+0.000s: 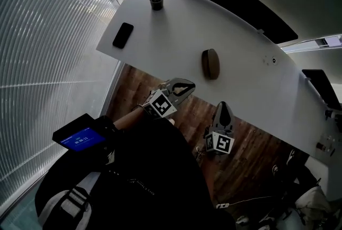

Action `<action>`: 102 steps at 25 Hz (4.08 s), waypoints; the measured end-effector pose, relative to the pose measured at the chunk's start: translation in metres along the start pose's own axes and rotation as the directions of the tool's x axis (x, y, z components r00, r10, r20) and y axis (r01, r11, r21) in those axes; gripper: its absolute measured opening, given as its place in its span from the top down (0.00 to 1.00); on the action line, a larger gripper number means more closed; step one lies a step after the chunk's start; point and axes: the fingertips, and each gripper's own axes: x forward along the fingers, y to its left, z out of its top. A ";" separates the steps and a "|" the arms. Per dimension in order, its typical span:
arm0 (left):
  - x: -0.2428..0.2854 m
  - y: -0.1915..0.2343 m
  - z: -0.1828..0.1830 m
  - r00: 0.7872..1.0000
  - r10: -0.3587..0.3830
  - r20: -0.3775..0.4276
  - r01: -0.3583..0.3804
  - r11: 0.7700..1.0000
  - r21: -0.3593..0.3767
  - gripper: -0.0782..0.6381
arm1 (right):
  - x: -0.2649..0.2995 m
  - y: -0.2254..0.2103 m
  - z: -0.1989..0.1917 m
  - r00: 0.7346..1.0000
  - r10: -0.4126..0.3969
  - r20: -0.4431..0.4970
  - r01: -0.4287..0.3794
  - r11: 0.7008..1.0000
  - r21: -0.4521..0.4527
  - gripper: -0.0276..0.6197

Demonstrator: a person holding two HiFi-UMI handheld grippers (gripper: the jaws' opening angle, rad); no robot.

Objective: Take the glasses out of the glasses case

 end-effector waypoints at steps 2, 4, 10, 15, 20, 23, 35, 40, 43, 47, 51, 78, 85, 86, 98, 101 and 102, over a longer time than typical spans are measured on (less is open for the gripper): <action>0.003 0.004 0.005 1.000 0.006 0.008 -0.006 1.000 0.002 0.88 | 0.002 -0.003 0.007 1.000 0.004 0.004 -0.004 1.000 -0.003 0.95; 0.005 0.020 0.009 1.000 0.014 0.017 -0.014 1.000 0.001 0.88 | 0.016 -0.001 0.011 1.000 0.007 0.004 -0.007 1.000 -0.014 0.95; 0.015 0.082 -0.008 1.000 -0.002 -0.014 0.001 1.000 -0.018 0.88 | 0.079 0.013 0.013 0.999 0.004 -0.042 -0.006 0.999 -0.038 0.95; 0.031 0.105 -0.029 0.998 -0.042 -0.051 0.041 0.999 -0.021 0.88 | 0.114 0.018 0.014 0.996 -0.012 -0.089 0.006 0.998 -0.059 0.95; 0.057 0.111 -0.047 0.990 -0.105 -0.089 0.104 0.994 -0.015 0.88 | 0.141 0.021 0.002 0.991 -0.008 -0.132 -0.011 0.990 -0.138 0.95; 0.076 0.108 -0.059 0.982 -0.138 -0.127 0.139 0.990 -0.004 0.88 | 0.148 0.015 -0.004 0.983 -0.013 -0.182 -0.020 0.984 -0.175 0.95; 0.149 0.122 -0.112 0.949 -0.163 -0.269 0.175 0.984 0.020 0.88 | 0.198 0.008 -0.054 0.948 0.138 -0.286 -0.223 0.929 -0.294 0.94; 0.156 0.125 -0.132 0.926 -0.176 -0.334 0.183 0.983 -0.010 0.88 | 0.212 0.002 -0.067 0.926 0.156 -0.345 -0.267 0.916 -0.301 0.94; 0.163 0.127 -0.143 0.916 -0.189 -0.355 0.190 0.981 -0.033 0.88 | 0.222 -0.009 -0.071 0.924 0.136 -0.357 -0.252 0.919 -0.303 0.94; 0.172 0.125 -0.152 0.904 -0.222 -0.366 0.226 0.974 -0.031 0.88 | 0.233 -0.020 -0.083 0.922 0.106 -0.372 -0.240 0.912 -0.333 0.94; 0.180 0.120 -0.156 0.886 -0.252 -0.389 0.258 0.965 -0.036 0.88 | 0.235 -0.018 -0.090 0.904 0.094 -0.417 -0.271 0.881 -0.389 0.94; 0.192 0.123 -0.168 0.869 -0.248 -0.427 0.245 0.967 -0.064 0.88 | 0.234 -0.029 -0.116 0.816 -0.001 -0.578 -0.394 0.732 -0.556 0.74; 0.191 0.122 -0.169 0.864 -0.247 -0.440 0.245 0.968 -0.062 0.88 | 0.233 -0.062 -0.112 0.817 -0.037 -0.576 -0.370 0.731 -0.573 0.74; 0.191 0.122 -0.169 0.862 -0.246 -0.444 0.245 0.968 -0.061 0.88 | 0.233 -0.066 -0.112 0.815 -0.037 -0.578 -0.372 0.731 -0.572 0.74; 0.195 0.124 -0.171 0.858 -0.234 -0.457 0.234 0.971 -0.057 0.88 | 0.239 -0.120 -0.131 0.828 0.066 -0.557 -0.258 0.926 -0.274 0.74; 0.193 0.124 -0.172 0.856 -0.253 -0.450 0.250 0.966 -0.068 0.88 | 0.239 -0.133 -0.143 0.842 0.122 -0.525 -0.248 0.952 -0.178 0.74; 0.192 0.124 -0.172 0.856 -0.256 -0.448 0.252 0.965 -0.070 0.88 | 0.240 -0.136 -0.148 0.845 0.135 -0.517 -0.242 0.959 -0.146 0.74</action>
